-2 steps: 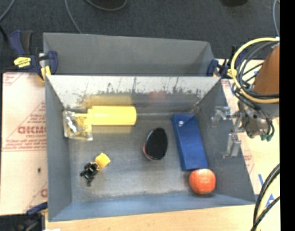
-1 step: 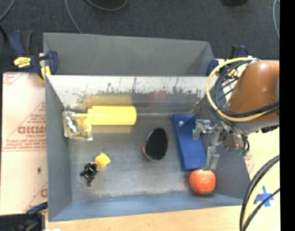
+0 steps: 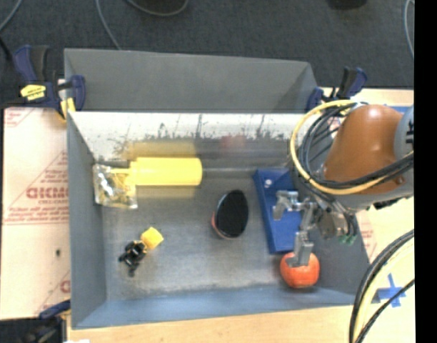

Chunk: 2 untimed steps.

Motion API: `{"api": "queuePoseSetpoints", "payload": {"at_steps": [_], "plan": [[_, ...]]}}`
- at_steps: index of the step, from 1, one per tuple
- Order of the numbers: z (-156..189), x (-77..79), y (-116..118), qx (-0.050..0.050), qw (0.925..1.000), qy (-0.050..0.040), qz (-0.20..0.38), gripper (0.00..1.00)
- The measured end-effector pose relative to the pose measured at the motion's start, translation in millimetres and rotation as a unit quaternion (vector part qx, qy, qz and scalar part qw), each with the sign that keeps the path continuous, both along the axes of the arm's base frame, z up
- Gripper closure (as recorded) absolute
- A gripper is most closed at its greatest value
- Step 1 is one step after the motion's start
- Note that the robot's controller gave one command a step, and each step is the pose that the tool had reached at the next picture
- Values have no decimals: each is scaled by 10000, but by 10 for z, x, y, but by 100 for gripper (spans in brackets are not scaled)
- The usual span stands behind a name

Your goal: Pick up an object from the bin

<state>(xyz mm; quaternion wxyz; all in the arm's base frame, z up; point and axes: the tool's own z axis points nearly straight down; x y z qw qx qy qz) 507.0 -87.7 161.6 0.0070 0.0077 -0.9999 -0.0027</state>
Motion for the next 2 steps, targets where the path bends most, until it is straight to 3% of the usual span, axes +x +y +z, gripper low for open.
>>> {"api": "queuePoseSetpoints", "payload": {"at_steps": [1,2], "plan": [[299,-30,54,-54,9999,-119,21,0],[101,192,410,-22,10000,-74,-4,0]]}}
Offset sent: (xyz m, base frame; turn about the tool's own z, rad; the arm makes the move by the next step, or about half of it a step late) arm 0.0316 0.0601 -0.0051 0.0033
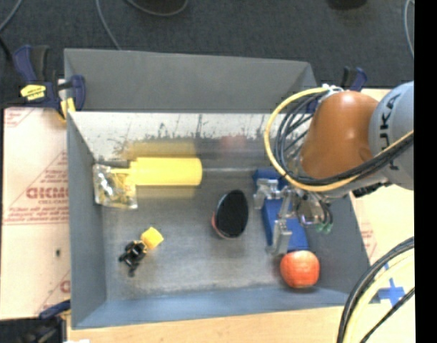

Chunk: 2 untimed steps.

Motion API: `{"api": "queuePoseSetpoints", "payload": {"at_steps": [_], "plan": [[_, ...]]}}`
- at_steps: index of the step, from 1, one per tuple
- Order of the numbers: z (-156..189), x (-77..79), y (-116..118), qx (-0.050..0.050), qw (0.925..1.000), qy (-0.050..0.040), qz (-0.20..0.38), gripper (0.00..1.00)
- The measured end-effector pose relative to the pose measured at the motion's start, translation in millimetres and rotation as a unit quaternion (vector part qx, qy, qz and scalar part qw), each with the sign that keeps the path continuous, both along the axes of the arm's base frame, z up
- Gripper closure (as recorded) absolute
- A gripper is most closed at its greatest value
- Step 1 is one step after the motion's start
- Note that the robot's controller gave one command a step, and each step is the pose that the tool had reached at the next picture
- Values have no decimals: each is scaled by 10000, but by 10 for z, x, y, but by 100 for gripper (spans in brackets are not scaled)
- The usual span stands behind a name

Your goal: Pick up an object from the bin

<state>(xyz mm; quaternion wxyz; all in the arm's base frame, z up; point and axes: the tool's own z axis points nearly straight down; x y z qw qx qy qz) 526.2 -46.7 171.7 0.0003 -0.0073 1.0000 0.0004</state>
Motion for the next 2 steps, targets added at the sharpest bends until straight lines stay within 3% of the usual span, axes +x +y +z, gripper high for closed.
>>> {"api": "queuePoseSetpoints", "payload": {"at_steps": [1,2], "plan": [[226,350,481,-17,9991,2,-426,0],[-20,399,410,-3,9986,-90,-525,0]]}}
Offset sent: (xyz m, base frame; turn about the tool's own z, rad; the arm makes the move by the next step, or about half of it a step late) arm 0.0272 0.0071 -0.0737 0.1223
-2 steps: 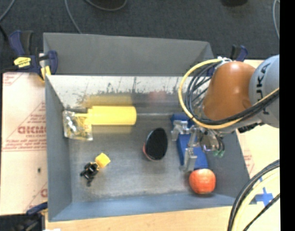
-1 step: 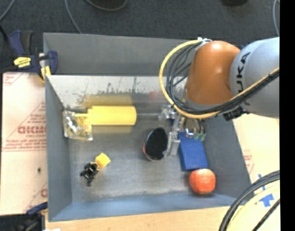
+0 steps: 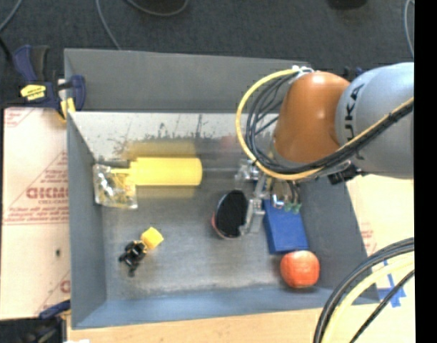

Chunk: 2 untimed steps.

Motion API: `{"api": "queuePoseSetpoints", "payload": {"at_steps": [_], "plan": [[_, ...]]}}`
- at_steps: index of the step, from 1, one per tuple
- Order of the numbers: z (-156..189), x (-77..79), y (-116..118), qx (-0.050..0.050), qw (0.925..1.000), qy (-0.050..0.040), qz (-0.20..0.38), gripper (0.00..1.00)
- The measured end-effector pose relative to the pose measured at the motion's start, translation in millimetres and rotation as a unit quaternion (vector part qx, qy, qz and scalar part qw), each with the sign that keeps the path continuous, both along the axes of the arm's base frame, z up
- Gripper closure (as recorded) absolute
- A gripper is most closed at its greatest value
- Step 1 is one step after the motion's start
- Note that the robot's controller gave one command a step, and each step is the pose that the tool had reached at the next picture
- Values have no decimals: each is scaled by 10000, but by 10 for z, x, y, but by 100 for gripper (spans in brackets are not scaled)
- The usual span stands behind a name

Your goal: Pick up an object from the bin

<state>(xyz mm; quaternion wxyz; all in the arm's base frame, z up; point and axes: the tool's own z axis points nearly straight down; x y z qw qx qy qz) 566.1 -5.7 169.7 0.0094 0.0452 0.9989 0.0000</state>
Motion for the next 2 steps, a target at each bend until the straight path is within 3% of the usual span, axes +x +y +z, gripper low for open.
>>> {"api": "queuePoseSetpoints", "payload": {"at_steps": [1,2], "plan": [[-313,222,-123,-20,9977,80,675,0],[-505,422,-85,-29,9928,2,1199,0]]}}
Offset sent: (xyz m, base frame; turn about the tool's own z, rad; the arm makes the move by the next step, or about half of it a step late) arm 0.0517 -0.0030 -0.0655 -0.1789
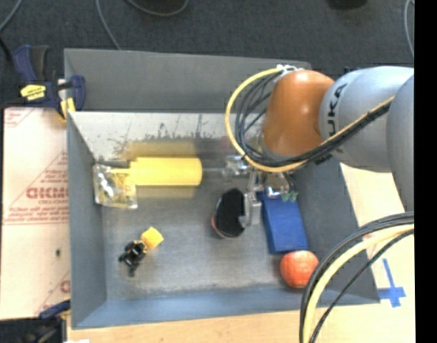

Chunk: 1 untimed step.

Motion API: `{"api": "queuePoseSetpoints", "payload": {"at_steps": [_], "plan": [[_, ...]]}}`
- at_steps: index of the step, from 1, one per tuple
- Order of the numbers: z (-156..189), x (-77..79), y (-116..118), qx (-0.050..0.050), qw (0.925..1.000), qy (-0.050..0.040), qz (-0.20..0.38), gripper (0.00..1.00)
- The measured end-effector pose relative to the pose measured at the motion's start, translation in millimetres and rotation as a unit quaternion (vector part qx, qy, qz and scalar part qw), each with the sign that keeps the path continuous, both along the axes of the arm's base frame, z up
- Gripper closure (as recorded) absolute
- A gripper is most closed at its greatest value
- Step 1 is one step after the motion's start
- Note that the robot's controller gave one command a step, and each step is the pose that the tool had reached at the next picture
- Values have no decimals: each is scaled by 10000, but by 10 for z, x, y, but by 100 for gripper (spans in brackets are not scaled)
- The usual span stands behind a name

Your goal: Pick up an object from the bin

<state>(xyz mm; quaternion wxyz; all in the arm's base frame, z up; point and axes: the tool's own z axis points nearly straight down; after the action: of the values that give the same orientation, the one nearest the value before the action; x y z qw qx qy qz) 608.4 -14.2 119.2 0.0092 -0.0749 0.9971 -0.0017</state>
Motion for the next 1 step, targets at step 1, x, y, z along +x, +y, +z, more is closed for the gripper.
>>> {"api": "queuePoseSetpoints", "payload": {"at_steps": [1], "plan": [[-437,29,-1,-4,9975,69,-703,100]]}}
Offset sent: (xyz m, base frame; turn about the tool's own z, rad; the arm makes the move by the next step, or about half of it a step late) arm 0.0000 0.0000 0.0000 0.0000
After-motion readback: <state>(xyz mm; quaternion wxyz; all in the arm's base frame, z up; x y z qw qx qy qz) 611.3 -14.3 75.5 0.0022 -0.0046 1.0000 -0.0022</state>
